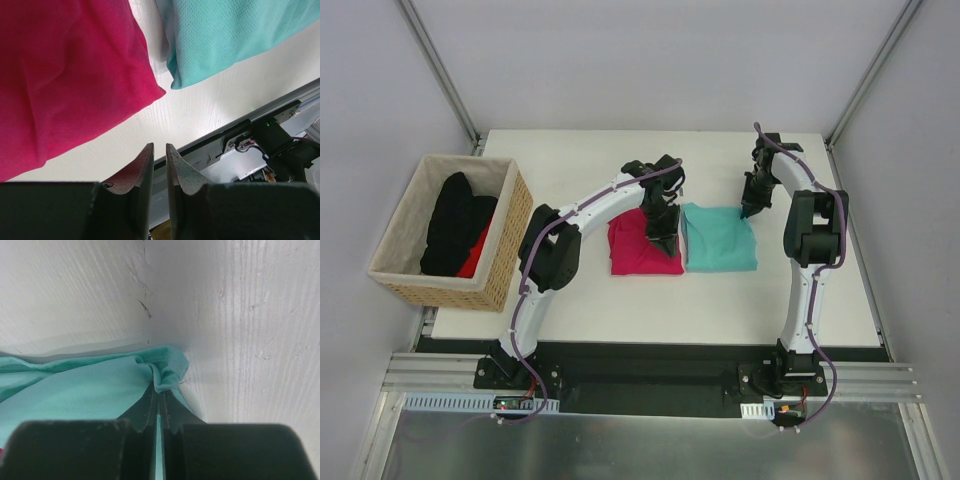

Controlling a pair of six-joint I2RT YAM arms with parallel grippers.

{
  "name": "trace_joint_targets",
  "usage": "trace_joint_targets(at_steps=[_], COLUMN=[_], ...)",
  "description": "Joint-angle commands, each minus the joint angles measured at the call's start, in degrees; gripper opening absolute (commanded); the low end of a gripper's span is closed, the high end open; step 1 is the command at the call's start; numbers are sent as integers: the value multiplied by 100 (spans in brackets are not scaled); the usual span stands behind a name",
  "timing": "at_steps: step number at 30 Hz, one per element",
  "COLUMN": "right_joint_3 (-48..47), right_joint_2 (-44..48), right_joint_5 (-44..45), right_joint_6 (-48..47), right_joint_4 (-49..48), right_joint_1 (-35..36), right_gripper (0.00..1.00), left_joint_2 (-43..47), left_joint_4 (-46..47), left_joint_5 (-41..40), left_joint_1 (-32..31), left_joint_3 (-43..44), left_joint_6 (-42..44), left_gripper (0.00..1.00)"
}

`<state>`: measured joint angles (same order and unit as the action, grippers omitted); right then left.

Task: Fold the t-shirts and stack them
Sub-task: Put the neatly folded tshirt into the corner of the board with both arms

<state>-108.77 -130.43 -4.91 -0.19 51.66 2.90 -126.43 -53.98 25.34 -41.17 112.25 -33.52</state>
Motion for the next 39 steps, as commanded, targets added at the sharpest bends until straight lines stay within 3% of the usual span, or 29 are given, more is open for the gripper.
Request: trace_joint_targets(at_steps=[1,18,26,39], right_joint_3=[-250,-338,-320,-469], right_joint_2=[-70,-44,9,26], right_joint_5=[-28,-89,-89,-37], right_joint_6=[1,1,1,-17], right_joint_4=[125,195,222,318], right_joint_1=[-52,-61,-79,-87], right_gripper=[1,1,1,1], left_joint_2=[181,-443,-698,-1173], left_joint_4=[-183,-175,-166,-157], left_joint_5=[155,533,665,1043], left_joint_1=[-49,-339,-339,-313], left_joint_3=[245,561,737,1018], left_joint_6=[-129,-32,64,170], left_gripper=[15,24,33,34])
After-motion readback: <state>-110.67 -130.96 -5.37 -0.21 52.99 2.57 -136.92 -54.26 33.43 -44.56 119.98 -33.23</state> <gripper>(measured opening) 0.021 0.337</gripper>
